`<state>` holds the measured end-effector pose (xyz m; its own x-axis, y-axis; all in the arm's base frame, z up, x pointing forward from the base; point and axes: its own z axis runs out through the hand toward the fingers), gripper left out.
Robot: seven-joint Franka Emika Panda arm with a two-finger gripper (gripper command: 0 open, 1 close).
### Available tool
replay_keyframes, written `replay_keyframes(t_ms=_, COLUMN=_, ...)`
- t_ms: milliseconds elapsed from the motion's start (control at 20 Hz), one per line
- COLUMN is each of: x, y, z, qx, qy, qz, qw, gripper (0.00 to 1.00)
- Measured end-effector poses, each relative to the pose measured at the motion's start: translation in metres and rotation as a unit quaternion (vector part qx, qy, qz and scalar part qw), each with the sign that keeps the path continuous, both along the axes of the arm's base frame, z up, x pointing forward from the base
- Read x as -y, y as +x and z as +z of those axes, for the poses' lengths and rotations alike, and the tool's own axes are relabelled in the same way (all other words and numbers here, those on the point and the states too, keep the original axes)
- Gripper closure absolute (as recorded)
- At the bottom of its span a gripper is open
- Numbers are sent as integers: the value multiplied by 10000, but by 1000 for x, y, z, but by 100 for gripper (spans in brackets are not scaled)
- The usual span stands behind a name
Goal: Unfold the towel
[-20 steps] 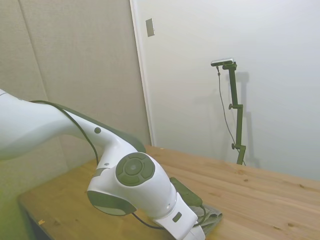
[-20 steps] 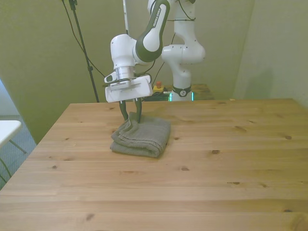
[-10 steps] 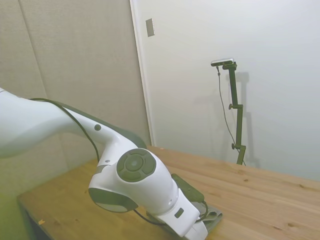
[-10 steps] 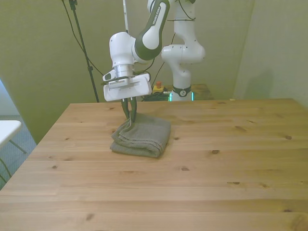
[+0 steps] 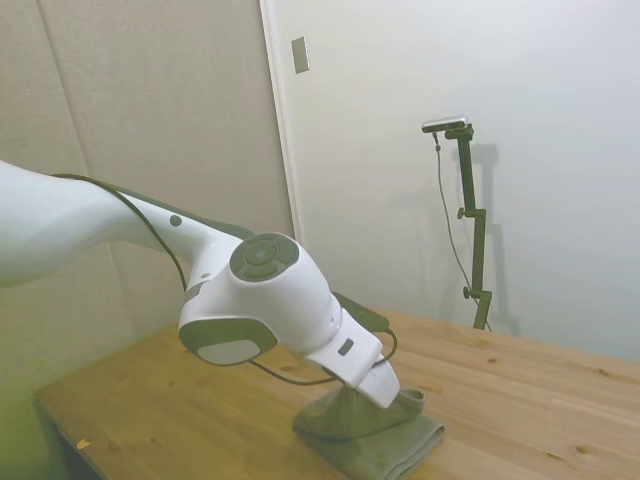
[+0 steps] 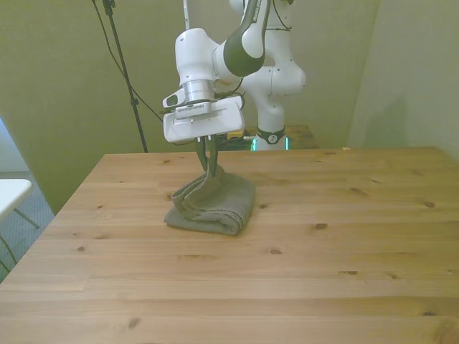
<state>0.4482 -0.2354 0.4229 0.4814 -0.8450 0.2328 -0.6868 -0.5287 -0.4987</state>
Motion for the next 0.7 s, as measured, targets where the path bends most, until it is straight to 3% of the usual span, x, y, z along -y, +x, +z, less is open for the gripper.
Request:
replay_keyframes(t_ms=400, x=-89, y=45, z=32, qx=-42, qy=-78, qz=489, qw=9988, gripper=100)
replay_keyframes(t_ms=700, x=-162, y=56, z=32, qx=-344, qy=-391, qz=815, qw=9953, gripper=100)
